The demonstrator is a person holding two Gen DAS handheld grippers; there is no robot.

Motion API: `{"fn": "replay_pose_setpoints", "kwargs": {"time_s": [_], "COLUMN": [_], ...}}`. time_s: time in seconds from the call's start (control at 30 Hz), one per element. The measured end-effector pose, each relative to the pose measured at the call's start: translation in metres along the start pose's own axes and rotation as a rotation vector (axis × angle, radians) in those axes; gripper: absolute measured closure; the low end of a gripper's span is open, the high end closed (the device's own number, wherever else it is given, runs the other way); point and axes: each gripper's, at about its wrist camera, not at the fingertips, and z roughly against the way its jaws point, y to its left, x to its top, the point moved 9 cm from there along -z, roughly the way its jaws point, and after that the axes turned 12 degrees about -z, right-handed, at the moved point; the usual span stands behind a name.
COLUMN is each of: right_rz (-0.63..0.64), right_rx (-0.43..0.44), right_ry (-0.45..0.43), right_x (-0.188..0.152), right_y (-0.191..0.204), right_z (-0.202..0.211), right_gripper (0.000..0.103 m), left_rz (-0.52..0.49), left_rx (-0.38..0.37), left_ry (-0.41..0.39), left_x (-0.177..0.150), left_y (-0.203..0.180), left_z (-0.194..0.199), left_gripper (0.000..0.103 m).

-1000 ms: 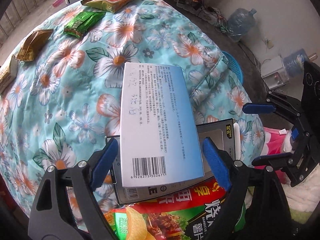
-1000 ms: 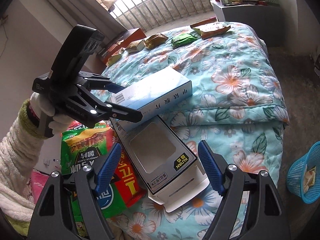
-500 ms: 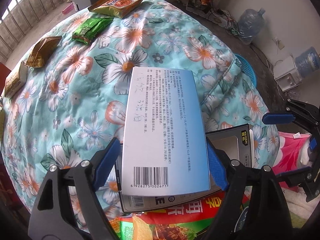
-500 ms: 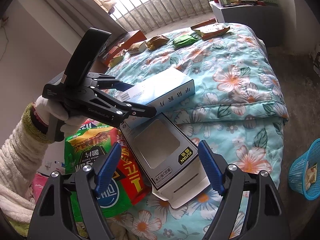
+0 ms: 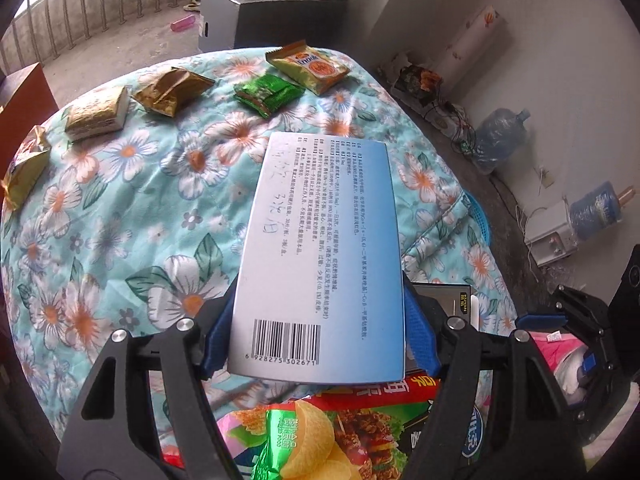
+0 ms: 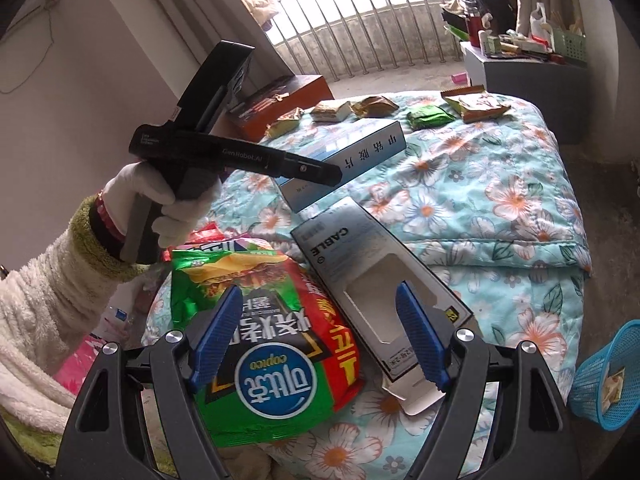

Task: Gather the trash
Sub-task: 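Grasp the red plastic bag from the pile with the right tool while the left tool holds the box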

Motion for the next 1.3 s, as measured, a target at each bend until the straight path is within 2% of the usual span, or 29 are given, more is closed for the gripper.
{"fn": "replay_pose_setpoints", "kwargs": {"time_s": [0.1, 0.23, 0.3, 0.43, 0.53, 0.63, 0.67, 0.9, 1.07, 1.3], "right_rz": [0.050, 0.145, 0.174, 0.230, 0.277, 0.329, 0.326, 0.327, 0.397, 0.473], "right_rx": [0.077, 0.141, 0.193, 0.248, 0.178, 0.044, 0.024, -0.025, -0.117, -0.084], "right_ry": [-0.007, 0.001, 0.043, 0.146, 0.176, 0.130, 0.125, 0.063, 0.023, -0.008], "right_x": [-0.013, -0.034, -0.050, -0.088, -0.107, -0.107, -0.105, -0.089, -0.082, -0.060], "right_y": [0.036, 0.086, 0.109, 0.148, 0.159, 0.150, 0.147, 0.149, 0.155, 0.188], "right_z": [0.001, -0.005, -0.012, -0.036, -0.056, -0.066, -0.067, -0.058, -0.080, -0.093], "right_gripper": [0.027, 0.041, 0.048, 0.051, 0.053, 0.057, 0.057, 0.058, 0.058, 0.058], "left_rz": [0.062, 0.142, 0.182, 0.258, 0.298, 0.334, 0.343, 0.416, 0.485, 0.554], "left_rx": [0.017, 0.070, 0.098, 0.149, 0.178, 0.196, 0.200, 0.221, 0.205, 0.258], "left_ry": [-0.093, -0.198, -0.238, -0.311, -0.363, -0.410, -0.424, -0.504, -0.519, -0.535], "left_x": [-0.010, -0.038, -0.054, -0.086, -0.112, -0.133, -0.139, -0.176, -0.198, -0.227], "left_y": [0.017, 0.042, 0.052, 0.066, 0.069, 0.067, 0.068, 0.073, 0.086, 0.107], "left_z": [0.035, 0.079, 0.098, 0.127, 0.144, 0.155, 0.160, 0.176, 0.172, 0.177], "left_gripper": [0.035, 0.035, 0.035, 0.035, 0.035, 0.035, 0.035, 0.035, 0.035, 0.035]}}
